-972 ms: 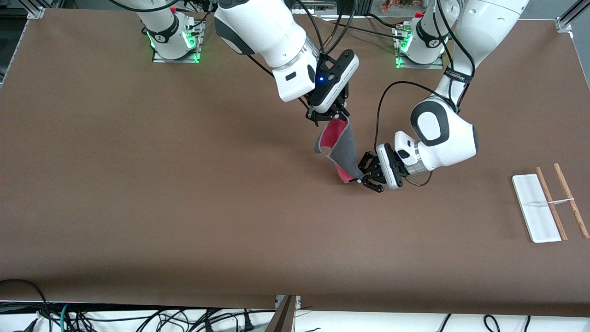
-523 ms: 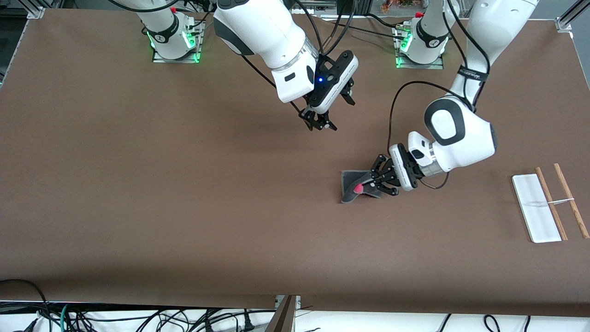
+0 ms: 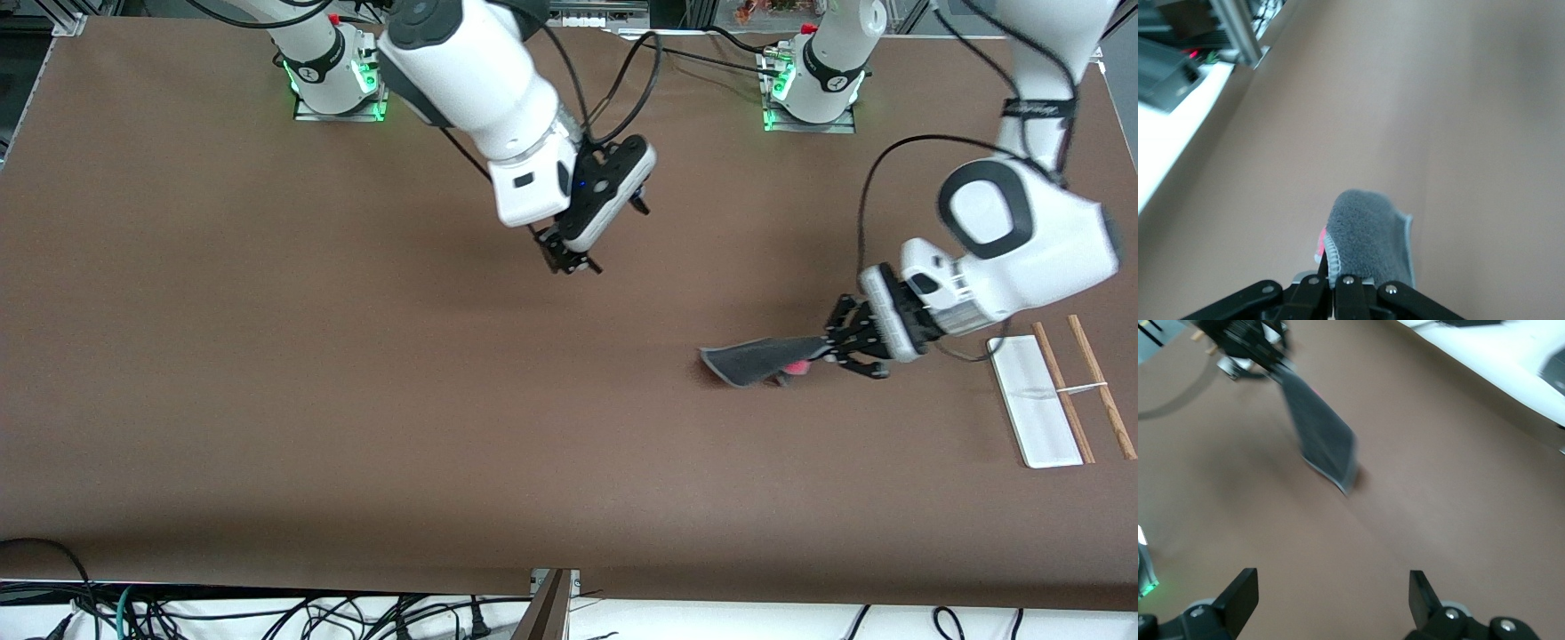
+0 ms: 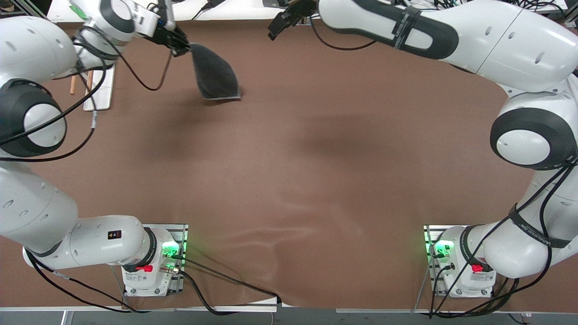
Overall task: Pass towel and hang on rack
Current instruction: 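Carry the towel with the left gripper while the right gripper retracts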
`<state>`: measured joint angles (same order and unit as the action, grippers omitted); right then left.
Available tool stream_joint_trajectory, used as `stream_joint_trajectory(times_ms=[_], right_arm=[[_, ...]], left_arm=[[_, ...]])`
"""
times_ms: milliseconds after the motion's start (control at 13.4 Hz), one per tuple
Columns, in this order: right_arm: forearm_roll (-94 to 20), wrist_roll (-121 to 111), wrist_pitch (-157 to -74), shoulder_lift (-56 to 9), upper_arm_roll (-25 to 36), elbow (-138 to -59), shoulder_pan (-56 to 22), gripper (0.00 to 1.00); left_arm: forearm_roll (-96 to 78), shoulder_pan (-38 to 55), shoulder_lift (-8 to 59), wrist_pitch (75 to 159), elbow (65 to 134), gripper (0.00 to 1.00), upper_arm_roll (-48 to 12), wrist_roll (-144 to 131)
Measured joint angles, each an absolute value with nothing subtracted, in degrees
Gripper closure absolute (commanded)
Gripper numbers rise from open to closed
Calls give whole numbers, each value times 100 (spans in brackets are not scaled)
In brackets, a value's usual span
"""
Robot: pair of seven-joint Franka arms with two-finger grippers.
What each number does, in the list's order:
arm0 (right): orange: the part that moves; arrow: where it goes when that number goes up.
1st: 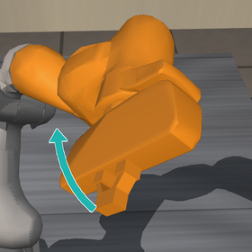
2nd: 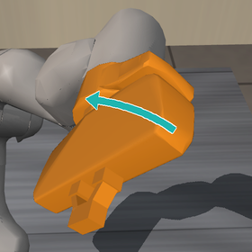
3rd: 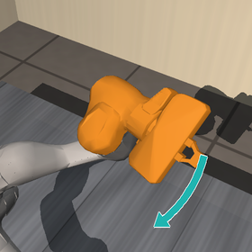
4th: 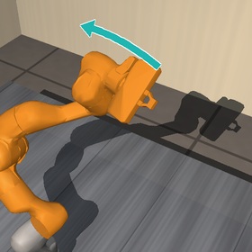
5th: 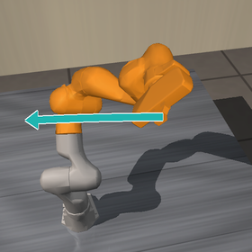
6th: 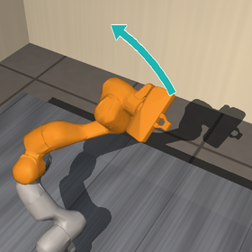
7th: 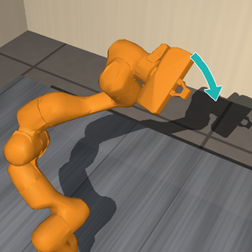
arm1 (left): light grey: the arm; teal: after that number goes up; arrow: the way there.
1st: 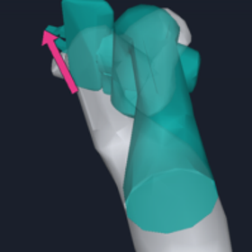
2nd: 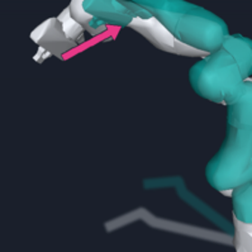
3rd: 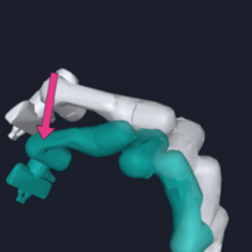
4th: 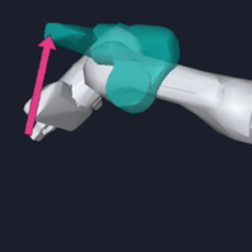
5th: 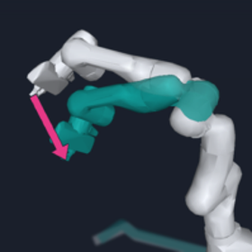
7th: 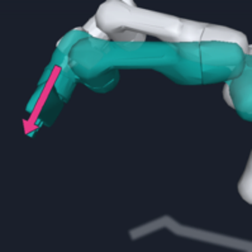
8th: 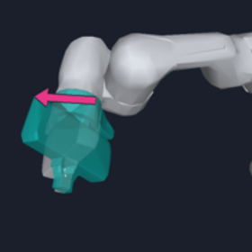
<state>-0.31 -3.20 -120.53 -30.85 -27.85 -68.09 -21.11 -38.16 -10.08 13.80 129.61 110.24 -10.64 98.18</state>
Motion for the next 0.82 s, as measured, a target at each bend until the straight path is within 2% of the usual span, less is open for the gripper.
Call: stream_joint_trajectory(times_ms=[224,523,822], right_arm=[[-31,-321,-11219,-3023,-2765,-6800,-1610,0],[-28,-326,-10450,-2846,-2751,-6782,-811,0],[-23,-326,-9910,-2357,-2021,-7171,-661,0]], left_arm=[[-3160,-1389,942,12712,11031,100,-868,9734],[-2665,-1640,835,12550,11023,100,-279,9909],[-2559,-2060,871,12481,10752,100,-109,10491]])
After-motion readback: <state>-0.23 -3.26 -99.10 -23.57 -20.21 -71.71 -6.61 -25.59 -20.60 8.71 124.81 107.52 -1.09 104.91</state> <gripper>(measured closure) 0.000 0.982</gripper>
